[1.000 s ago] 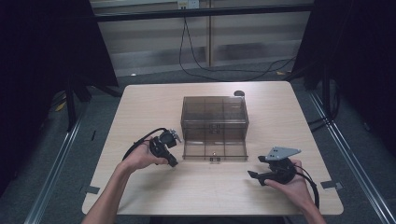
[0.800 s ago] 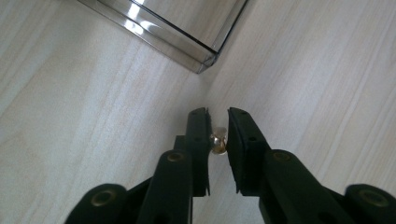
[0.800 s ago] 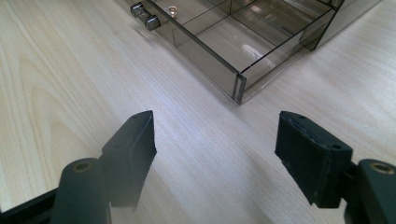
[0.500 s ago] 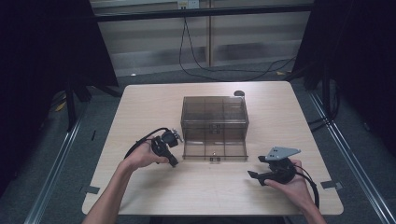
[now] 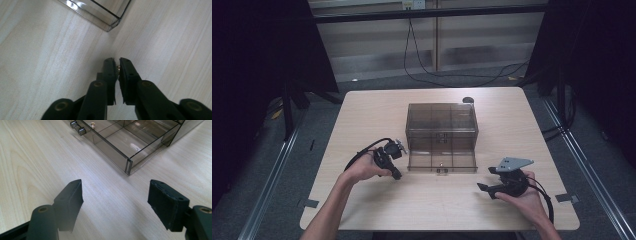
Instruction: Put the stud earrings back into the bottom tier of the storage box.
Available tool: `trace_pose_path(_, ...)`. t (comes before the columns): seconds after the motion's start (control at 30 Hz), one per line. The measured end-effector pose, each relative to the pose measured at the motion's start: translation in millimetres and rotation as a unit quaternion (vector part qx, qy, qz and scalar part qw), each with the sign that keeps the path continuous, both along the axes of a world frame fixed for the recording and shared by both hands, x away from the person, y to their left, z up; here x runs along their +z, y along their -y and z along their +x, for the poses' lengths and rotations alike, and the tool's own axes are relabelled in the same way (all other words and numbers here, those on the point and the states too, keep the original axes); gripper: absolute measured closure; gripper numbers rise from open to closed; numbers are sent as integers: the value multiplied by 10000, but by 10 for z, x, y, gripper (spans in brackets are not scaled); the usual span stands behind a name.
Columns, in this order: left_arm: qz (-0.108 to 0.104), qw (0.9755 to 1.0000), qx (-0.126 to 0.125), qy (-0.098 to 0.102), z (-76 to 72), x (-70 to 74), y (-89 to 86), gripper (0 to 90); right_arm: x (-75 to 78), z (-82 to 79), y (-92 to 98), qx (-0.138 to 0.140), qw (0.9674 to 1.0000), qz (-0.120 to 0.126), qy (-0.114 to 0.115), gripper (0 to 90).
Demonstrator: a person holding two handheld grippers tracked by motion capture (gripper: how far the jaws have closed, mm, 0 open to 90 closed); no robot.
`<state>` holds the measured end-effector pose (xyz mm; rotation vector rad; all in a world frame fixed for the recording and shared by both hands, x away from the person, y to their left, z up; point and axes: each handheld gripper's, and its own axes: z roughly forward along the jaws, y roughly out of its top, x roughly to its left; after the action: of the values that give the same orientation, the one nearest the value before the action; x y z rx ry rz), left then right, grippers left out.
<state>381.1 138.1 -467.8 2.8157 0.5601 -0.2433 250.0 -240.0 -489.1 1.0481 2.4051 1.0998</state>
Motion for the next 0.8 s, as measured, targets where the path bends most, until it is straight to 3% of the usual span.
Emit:
trace_pose_path(0.43, -169, 9994, 284, 43, 32, 19, -58, 854, -3, 4, 2, 0, 10000, 7, -10, 271)
trace_pose_path(0.5, -209, 9994, 268, -24, 31, 29, -69, 854, -4, 4, 0, 0, 10000, 6, -12, 271)
trace_pose_path(0.63, -297, 9990, 325, 24, 20, 61, -94, 854, -9, 3, -9, 8, 10000, -18, -13, 271)
trace_pose_path(0.7, -349, 9991, 218, 68, 20, 82, -107, 854, -6, 1, -8, -5, 10000, -31, -10, 271)
trace_pose_path(0.8, -447, 9984, 341, 103, 10, 104, -123, 854, -9, 3, -7, -1, 10000, -17, -13, 271)
